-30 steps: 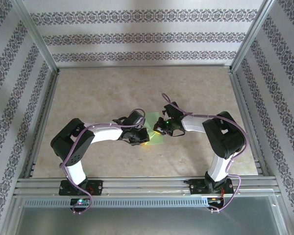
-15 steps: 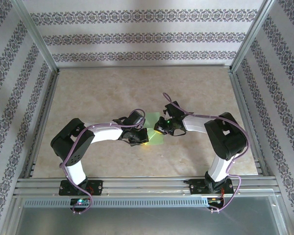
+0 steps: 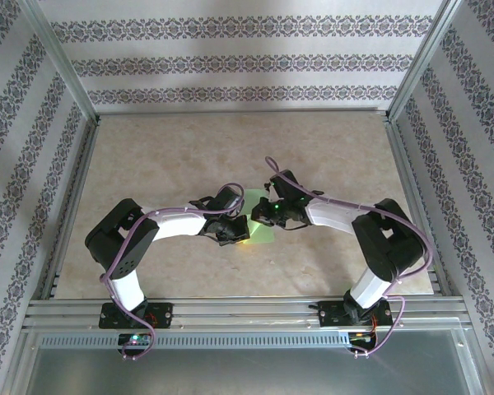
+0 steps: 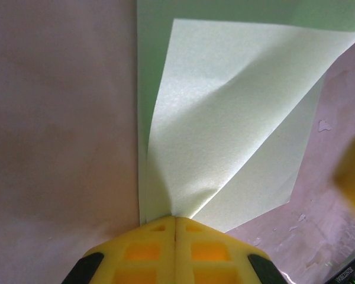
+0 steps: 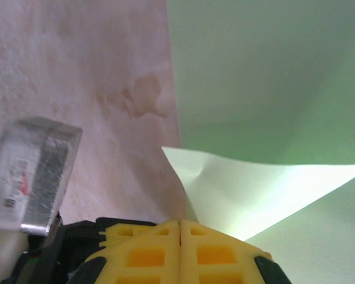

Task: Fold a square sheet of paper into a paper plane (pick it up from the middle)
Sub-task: Fold the triangle a second time at the center of the table.

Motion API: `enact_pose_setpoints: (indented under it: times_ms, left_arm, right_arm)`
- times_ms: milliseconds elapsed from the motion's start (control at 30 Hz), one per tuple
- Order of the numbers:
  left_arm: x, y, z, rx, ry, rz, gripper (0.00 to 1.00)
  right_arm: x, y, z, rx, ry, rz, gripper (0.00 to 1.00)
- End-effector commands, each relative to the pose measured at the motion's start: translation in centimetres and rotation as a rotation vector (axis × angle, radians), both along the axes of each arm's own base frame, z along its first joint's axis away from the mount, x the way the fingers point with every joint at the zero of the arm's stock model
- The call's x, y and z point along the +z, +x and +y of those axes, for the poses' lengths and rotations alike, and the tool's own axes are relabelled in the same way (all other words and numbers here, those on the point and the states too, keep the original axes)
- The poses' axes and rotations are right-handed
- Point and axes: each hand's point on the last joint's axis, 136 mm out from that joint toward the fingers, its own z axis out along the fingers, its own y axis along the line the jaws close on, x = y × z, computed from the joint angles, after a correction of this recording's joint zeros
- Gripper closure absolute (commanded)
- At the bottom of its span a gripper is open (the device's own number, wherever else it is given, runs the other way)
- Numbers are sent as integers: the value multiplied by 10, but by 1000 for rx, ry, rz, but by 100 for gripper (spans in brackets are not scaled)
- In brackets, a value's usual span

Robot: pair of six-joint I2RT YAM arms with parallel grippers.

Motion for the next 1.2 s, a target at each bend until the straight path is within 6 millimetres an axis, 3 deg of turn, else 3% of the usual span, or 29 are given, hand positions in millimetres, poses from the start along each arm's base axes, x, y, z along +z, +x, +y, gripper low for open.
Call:
enact_pose_setpoints:
  times_ms: [0, 433, 800, 1167]
  left_arm:
    - [-16, -10, 16, 1, 60, 61, 100]
    - [-16, -10, 16, 4, 57, 60, 100]
    - [-13, -10, 15, 1, 47, 58, 100]
    - [27, 10, -8, -37, -66, -57, 96]
  right_arm:
    - [-13, -2, 0, -12, -35, 29, 96]
    - [-32, -13, 1, 10, -40, 101, 98]
    - [-53, -19, -14, -15, -110, 147, 97]
    - [-68, -23, -23, -28, -142, 184, 97]
